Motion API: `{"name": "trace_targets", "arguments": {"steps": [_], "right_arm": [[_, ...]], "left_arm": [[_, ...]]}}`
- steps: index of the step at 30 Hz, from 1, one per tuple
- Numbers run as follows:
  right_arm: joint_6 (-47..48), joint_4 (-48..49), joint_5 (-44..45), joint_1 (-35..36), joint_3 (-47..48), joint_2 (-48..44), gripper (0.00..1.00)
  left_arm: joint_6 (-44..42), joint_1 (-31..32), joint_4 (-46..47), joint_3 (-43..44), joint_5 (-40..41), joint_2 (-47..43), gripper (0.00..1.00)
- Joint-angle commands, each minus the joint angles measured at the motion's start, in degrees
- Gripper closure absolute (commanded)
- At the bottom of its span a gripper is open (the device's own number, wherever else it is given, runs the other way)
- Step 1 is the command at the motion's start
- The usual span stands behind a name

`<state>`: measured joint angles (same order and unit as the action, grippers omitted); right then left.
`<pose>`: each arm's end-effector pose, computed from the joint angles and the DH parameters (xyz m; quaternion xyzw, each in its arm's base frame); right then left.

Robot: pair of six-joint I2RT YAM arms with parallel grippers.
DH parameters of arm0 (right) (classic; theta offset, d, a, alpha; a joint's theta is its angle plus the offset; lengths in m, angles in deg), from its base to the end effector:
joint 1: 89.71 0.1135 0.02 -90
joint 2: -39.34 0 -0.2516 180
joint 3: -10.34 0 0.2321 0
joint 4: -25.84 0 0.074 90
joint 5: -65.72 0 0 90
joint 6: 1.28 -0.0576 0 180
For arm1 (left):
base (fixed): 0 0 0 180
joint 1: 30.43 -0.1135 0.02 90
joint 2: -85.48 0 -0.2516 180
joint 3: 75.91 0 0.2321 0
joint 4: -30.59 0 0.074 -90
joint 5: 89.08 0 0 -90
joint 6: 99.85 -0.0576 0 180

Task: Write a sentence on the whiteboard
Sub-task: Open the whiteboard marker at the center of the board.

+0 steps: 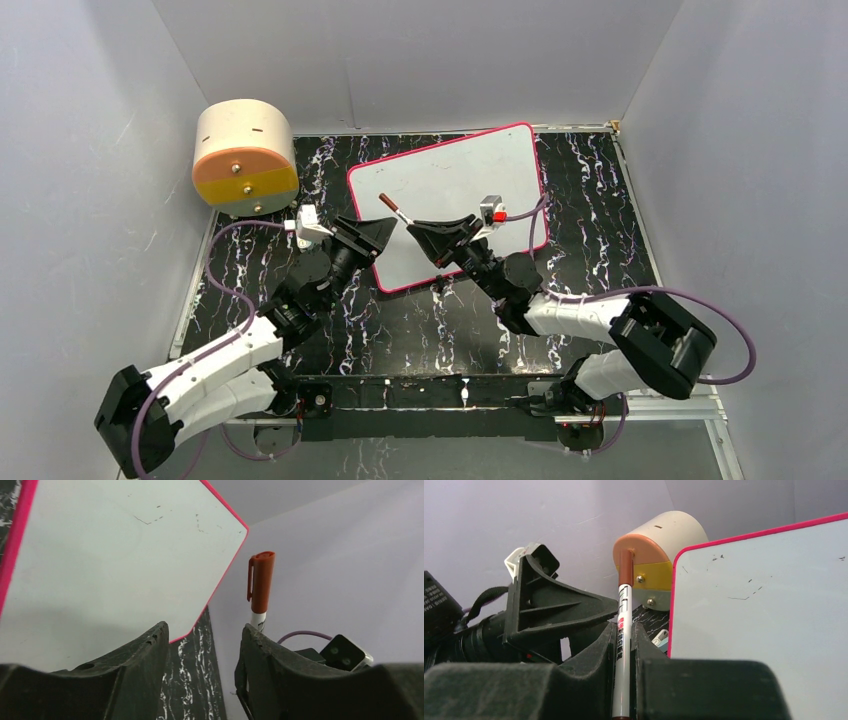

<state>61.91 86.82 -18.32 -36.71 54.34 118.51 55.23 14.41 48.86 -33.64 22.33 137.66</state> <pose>0.1737 0.2205 0.2841 -0.0773 0.5268 0.5215 0.6667 0.1713 -0.1407 0.2909 -0.2512 0.6076 -0.5391 0.5264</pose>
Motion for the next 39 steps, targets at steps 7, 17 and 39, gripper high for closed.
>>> {"name": "trace_targets", "arguments": {"steps": [7, 17, 39], "right_arm": [[2.47, -7.89, -3.02, -0.27, -1.04, -5.53, 1.0], [12.31, -9.96, -4.79, -0.28, -1.39, -5.44, 1.0], [23.07, -5.98, -5.6, -0.28, -3.09, -4.22, 1.0]], "left_arm": [[-15.5, 0.16, -21.95, 10.93, 3.7, -5.18, 0.31], [-9.83, -1.19, -31.16, 16.89, 0.83, -0.99, 0.26], [10.88, -6.83, -26.86, 17.51, -7.77, 8.36, 0.6]]}}
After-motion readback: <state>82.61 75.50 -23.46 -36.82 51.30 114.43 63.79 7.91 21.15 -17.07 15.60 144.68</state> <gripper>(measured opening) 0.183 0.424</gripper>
